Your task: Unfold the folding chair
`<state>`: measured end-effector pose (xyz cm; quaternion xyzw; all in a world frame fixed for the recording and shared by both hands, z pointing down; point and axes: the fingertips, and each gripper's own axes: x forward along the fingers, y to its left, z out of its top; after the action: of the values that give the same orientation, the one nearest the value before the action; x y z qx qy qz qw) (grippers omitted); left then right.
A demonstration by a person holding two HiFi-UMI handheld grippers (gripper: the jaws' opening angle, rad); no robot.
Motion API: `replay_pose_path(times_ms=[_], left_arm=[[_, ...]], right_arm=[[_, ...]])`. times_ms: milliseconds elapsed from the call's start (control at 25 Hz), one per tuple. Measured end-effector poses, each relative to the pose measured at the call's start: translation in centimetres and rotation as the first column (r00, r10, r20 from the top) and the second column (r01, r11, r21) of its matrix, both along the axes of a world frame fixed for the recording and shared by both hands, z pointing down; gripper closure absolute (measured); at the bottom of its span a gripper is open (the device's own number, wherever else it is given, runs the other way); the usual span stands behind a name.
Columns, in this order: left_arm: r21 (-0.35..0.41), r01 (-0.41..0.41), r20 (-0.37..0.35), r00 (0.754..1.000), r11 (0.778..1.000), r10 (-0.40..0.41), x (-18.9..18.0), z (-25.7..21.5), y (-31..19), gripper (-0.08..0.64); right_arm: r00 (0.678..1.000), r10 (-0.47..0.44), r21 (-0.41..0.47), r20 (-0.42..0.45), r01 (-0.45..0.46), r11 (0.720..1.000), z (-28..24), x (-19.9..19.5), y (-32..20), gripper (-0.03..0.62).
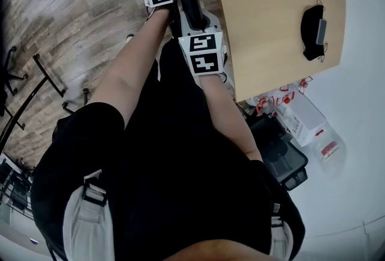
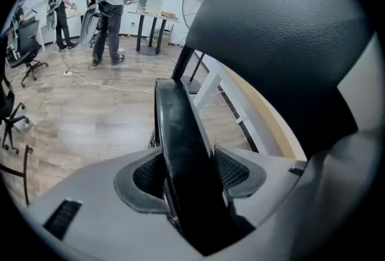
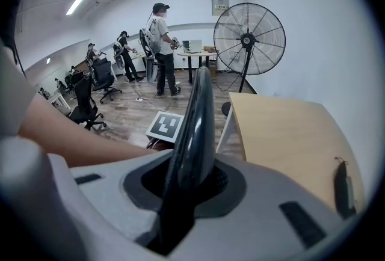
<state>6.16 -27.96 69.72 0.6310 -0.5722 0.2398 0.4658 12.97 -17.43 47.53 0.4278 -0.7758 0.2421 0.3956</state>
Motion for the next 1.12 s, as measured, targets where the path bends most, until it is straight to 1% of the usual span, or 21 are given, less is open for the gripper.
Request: replay_pose_path(times_ms=[80, 200, 280, 320, 400, 440, 480, 560, 640, 720, 840, 960, 1120], left_arm=[[0.008, -0.004, 0.007, 1.000, 1.000, 0.004, 0.0, -0.3, -0.1, 0.351], [0.016, 0.000, 0.013, 1.000, 1.000, 0.000, -0.6, -0.5, -0.1, 0.360], [0.006, -0.001, 0.010, 1.000, 1.000, 0.001, -1.1, -0.4, 0.3, 0.363], [-0.021, -0.001, -0.017, 1.000, 1.000, 0.001, -1.1, -0.2, 0.9, 0.365], [-0.104, -0.004, -0.106, 0.994, 0.995, -0.007, -0.5, 0.2, 2.8, 0.365], [-0.118, -0.001, -0.125, 0.992, 0.993, -0.014, -0.7, 0.0, 3.2, 0.365], [-0.107, 0.006, -0.120, 0.993, 0.994, -0.019, -1.4, -0.3, 3.1, 0.365], [-0.060, 0.013, -0.095, 0.995, 0.998, -0.019, -3.0, -1.1, 2.5, 0.365], [-0.029, 0.005, -0.106, 0.994, 1.000, -0.008, -3.7, -1.2, 2.4, 0.365], [-0.023, -0.006, -0.124, 0.992, 1.000, 0.003, -4.1, -0.9, 2.8, 0.365], [-0.033, -0.009, -0.125, 0.992, 0.999, 0.005, -4.9, -0.8, 3.1, 0.365], [-0.014, -0.024, -0.150, 0.988, 1.000, 0.022, -5.2, 0.1, 3.2, 0.364], [-0.006, -0.007, -0.177, 0.984, 1.000, 0.006, -6.9, 0.6, 3.9, 0.364]], right_arm=[[1.000, 0.001, 0.000, 0.002, -0.001, 1.000, -0.1, 0.1, 0.0, 0.518], [1.000, -0.002, -0.003, 0.003, 0.002, 1.000, -0.1, 0.1, 0.1, 0.520], [1.000, 0.000, -0.005, 0.005, 0.000, 1.000, 0.0, 0.2, 0.1, 0.522], [1.000, 0.001, -0.006, 0.007, -0.001, 1.000, 0.1, 0.3, 0.2, 0.522], [1.000, 0.000, -0.008, 0.012, 0.000, 1.000, 0.2, 0.4, 0.2, 0.523], [1.000, -0.002, -0.011, 0.017, 0.002, 1.000, 0.2, 0.3, 0.1, 0.522], [1.000, -0.002, -0.013, 0.022, 0.002, 1.000, 0.2, 0.2, 0.1, 0.522], [1.000, 0.000, -0.015, 0.029, 0.001, 1.000, 0.2, 0.0, 0.1, 0.523], [0.999, 0.003, -0.014, 0.036, -0.002, 1.000, 0.3, -0.3, 0.4, 0.523], [0.999, 0.003, -0.014, 0.043, -0.002, 1.000, 0.3, -0.5, 0.6, 0.523], [0.999, -0.001, -0.017, 0.050, 0.002, 1.000, 0.4, -0.5, 0.5, 0.523], [0.998, -0.005, -0.021, 0.055, 0.006, 1.000, 0.5, -0.5, 0.5, 0.523], [0.998, 0.005, -0.026, 0.069, -0.003, 1.000, 0.8, 0.1, 0.3, 0.523]])
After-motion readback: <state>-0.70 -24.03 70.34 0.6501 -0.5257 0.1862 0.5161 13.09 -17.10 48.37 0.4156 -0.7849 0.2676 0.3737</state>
